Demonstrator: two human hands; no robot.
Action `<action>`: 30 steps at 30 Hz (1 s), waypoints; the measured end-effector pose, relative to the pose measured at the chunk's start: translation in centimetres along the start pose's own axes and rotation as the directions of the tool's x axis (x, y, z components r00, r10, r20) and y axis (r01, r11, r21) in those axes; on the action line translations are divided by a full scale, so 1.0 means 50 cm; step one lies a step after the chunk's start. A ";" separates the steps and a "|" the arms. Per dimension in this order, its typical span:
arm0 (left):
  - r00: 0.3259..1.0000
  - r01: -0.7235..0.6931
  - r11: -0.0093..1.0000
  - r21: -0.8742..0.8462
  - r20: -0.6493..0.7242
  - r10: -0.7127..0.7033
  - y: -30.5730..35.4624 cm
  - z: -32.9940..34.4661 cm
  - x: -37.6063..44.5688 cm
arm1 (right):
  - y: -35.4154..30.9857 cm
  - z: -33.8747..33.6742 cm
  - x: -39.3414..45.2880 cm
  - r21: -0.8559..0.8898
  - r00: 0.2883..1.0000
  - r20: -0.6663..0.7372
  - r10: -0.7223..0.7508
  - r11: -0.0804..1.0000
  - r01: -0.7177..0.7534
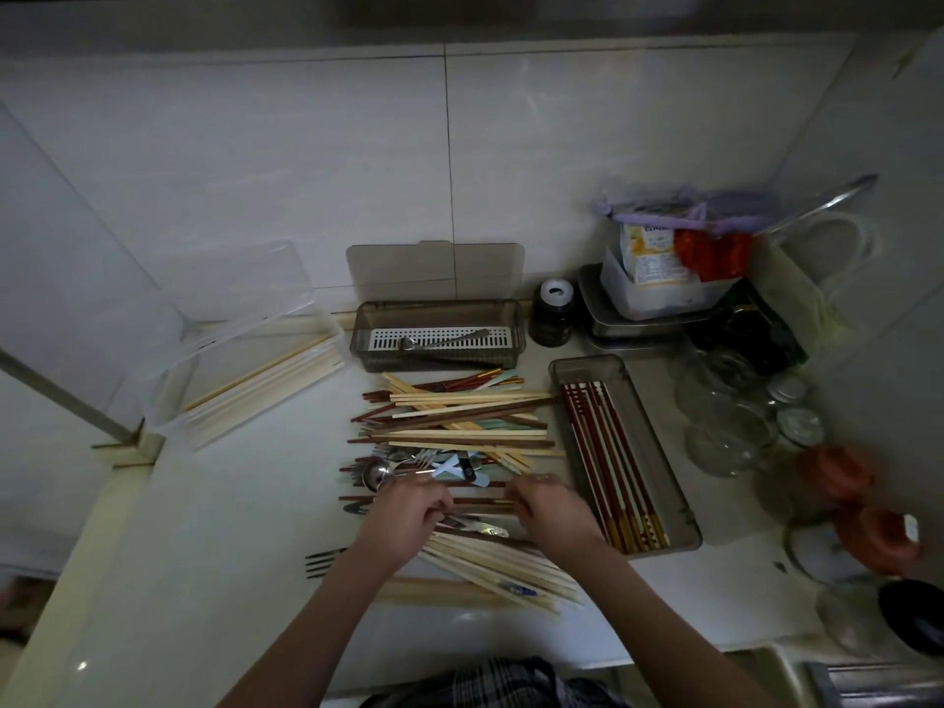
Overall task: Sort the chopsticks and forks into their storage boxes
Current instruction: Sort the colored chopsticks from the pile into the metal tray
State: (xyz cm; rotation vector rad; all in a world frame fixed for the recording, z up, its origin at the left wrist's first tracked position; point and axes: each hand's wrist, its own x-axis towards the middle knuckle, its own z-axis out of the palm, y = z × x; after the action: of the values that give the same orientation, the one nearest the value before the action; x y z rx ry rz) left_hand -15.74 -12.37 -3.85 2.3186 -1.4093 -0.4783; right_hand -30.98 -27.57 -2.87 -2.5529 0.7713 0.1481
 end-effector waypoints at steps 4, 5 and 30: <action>0.999 0.035 0.996 -0.083 0.027 -0.033 -0.003 0.000 -0.005 | -0.002 0.010 0.019 0.037 0.999 0.017 0.041 0.998 -0.042; 0.999 0.043 0.994 -0.097 0.031 -0.040 -0.003 0.000 -0.005 | -0.004 0.008 0.023 0.044 0.998 0.035 0.052 0.998 -0.053; 0.999 -0.049 0.982 0.183 0.008 0.048 0.022 0.020 0.023 | 0.009 -0.101 0.023 -0.317 0.967 -0.159 -0.199 0.938 0.141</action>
State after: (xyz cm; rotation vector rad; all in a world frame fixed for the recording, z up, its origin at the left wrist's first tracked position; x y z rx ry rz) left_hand -16.54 -14.03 -4.26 2.4194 -1.5667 -0.3521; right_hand -30.42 -30.81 1.16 -2.9466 0.6290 -0.0383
